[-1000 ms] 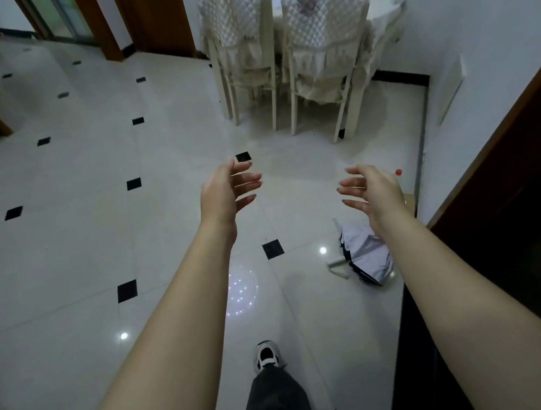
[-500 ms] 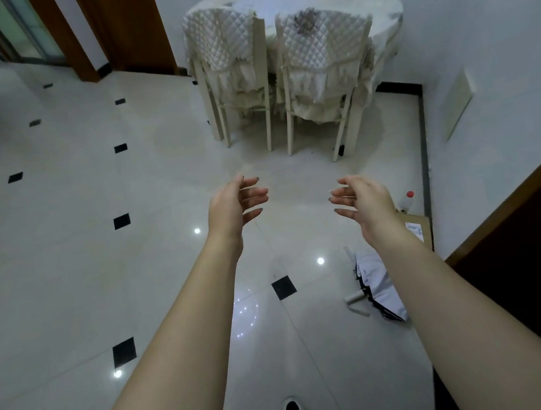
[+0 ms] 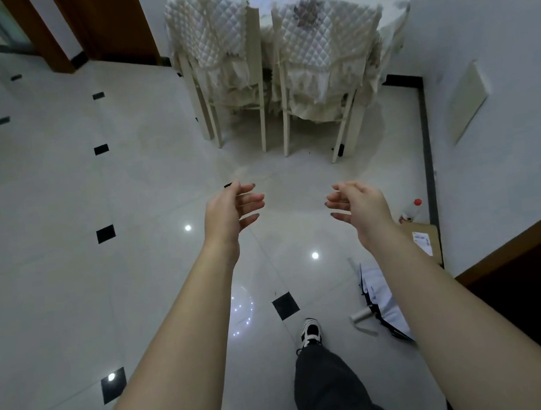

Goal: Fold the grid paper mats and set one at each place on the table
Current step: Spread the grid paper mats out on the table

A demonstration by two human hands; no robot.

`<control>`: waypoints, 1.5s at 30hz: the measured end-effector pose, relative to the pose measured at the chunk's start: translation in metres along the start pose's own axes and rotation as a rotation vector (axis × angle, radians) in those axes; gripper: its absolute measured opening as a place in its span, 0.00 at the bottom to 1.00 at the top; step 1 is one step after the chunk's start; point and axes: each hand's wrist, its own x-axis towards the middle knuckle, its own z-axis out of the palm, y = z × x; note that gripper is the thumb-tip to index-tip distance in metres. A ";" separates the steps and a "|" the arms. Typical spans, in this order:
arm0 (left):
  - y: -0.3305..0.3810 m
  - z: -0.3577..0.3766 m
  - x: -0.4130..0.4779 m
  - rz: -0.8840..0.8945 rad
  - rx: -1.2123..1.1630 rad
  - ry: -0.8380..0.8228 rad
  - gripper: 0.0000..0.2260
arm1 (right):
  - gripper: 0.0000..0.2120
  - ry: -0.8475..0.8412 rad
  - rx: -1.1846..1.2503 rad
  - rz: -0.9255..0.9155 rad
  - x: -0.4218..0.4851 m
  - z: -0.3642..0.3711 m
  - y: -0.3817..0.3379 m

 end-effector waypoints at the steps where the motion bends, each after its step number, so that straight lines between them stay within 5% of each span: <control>1: 0.003 0.004 0.013 -0.004 -0.001 0.001 0.13 | 0.06 0.002 0.001 0.000 0.013 0.004 -0.003; 19: 0.086 0.091 0.279 -0.019 0.009 0.029 0.14 | 0.08 -0.003 -0.016 0.052 0.273 0.073 -0.088; 45: 0.243 0.064 0.656 0.016 -0.058 0.059 0.12 | 0.09 -0.059 -0.006 0.022 0.598 0.311 -0.208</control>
